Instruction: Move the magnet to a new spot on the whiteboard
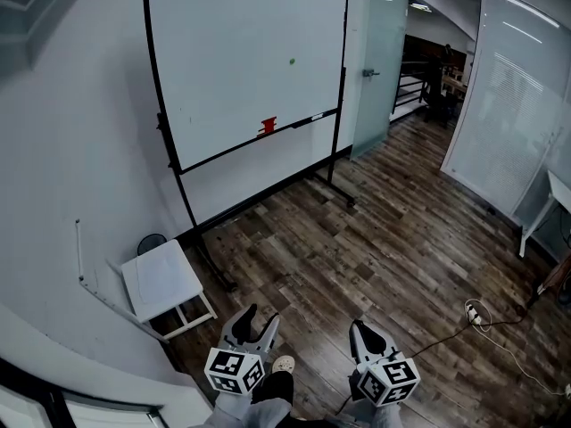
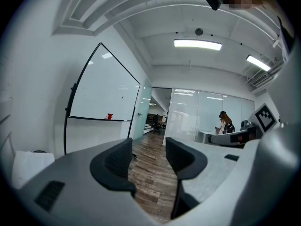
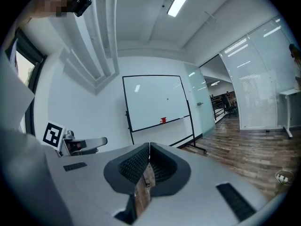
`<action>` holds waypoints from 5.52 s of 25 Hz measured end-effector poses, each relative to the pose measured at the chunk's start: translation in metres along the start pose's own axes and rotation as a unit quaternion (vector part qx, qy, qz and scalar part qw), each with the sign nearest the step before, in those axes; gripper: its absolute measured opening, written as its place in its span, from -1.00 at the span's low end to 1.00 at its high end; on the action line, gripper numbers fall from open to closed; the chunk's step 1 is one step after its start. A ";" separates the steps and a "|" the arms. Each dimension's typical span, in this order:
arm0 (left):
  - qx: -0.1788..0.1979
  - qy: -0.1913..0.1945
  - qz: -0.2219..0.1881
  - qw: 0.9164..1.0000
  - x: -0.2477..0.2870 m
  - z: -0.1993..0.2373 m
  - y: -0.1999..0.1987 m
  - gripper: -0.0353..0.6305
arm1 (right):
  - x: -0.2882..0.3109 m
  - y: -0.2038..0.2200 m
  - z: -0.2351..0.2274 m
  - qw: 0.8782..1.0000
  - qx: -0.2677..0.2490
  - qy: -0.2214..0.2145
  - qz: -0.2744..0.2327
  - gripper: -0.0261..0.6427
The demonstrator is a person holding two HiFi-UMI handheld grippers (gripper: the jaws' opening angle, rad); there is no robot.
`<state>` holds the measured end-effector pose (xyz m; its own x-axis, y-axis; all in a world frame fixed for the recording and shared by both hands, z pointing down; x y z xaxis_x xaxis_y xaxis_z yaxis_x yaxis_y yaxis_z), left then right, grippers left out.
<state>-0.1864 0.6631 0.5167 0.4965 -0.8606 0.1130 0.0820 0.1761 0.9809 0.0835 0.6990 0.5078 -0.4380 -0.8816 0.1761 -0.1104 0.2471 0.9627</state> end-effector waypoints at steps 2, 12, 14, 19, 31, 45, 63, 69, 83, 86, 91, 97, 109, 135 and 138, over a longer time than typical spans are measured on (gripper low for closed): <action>0.002 0.002 0.000 1.000 0.019 0.009 -0.005 -0.24 | 0.019 -0.007 -0.007 1.000 0.000 -0.001 0.003 -0.84; 0.004 0.001 0.003 1.000 0.094 0.070 -0.033 -0.24 | 0.115 -0.046 -0.023 1.000 0.002 -0.006 0.003 -0.84; 0.006 0.003 0.003 1.000 0.109 0.081 -0.038 -0.24 | 0.133 -0.049 -0.028 1.000 0.005 -0.007 0.002 -0.84; 0.016 0.011 0.007 1.000 0.144 0.113 -0.049 -0.24 | 0.175 -0.057 -0.039 1.000 -0.004 0.001 0.001 -0.84; 0.023 0.022 0.004 0.999 0.210 0.164 -0.068 -0.24 | 0.251 -0.078 -0.057 1.000 -0.015 0.009 0.001 -0.84; 0.019 0.017 0.015 1.000 0.226 0.181 -0.066 -0.24 | 0.278 -0.081 -0.070 1.000 -0.009 0.006 0.010 -0.84; 0.023 0.017 0.031 0.999 0.292 0.207 -0.066 -0.24 | 0.335 -0.078 -0.114 1.000 0.014 0.016 0.023 -0.84; 0.023 0.010 0.029 0.999 0.345 0.232 -0.083 -0.24 | 0.386 -0.102 -0.145 1.000 0.010 0.013 0.024 -0.84; 0.024 -0.008 0.014 1.000 0.459 0.268 -0.115 -0.24 | 0.487 -0.155 -0.217 1.000 -0.015 -0.009 0.024 -0.84; 0.026 -0.008 0.016 1.000 0.477 0.273 -0.117 -0.24 | 0.501 -0.159 -0.230 1.000 -0.015 -0.008 0.023 -0.84; 0.028 -0.007 0.020 0.999 0.503 0.276 -0.117 -0.24 | 0.519 -0.161 -0.252 1.000 -0.001 -0.006 0.021 -0.84; 0.029 -0.012 0.015 0.999 0.525 0.276 -0.121 -0.24 | 0.535 -0.169 -0.272 1.000 -0.008 -0.010 0.016 -0.84; 0.029 -0.017 0.022 0.999 0.529 0.276 -0.117 -0.24 | 0.543 -0.165 -0.285 1.000 -0.001 -0.007 0.017 -0.84; 0.023 0.007 0.031 0.999 0.645 0.326 -0.125 -0.24 | 0.643 -0.175 -0.330 0.999 0.021 0.005 0.031 -0.84; 0.025 0.006 0.026 0.999 0.668 0.338 -0.137 -0.24 | 0.666 -0.189 -0.340 0.999 0.017 0.004 0.027 -0.84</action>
<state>-0.1578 -0.0972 0.5114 0.5091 -0.8454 0.1619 0.0127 0.1954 0.9806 0.1160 -0.0715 0.5129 -0.4374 -0.8694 0.2299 -0.1166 0.3083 0.9441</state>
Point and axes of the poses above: the fingertips, and each gripper's own axes: x forward along the fingers, z to its left, y out of its underside, the point moved 8 cm from there along -x, backward along the fingers, and after that the axes turned 3 degrees about z, right-handed, at the moved point
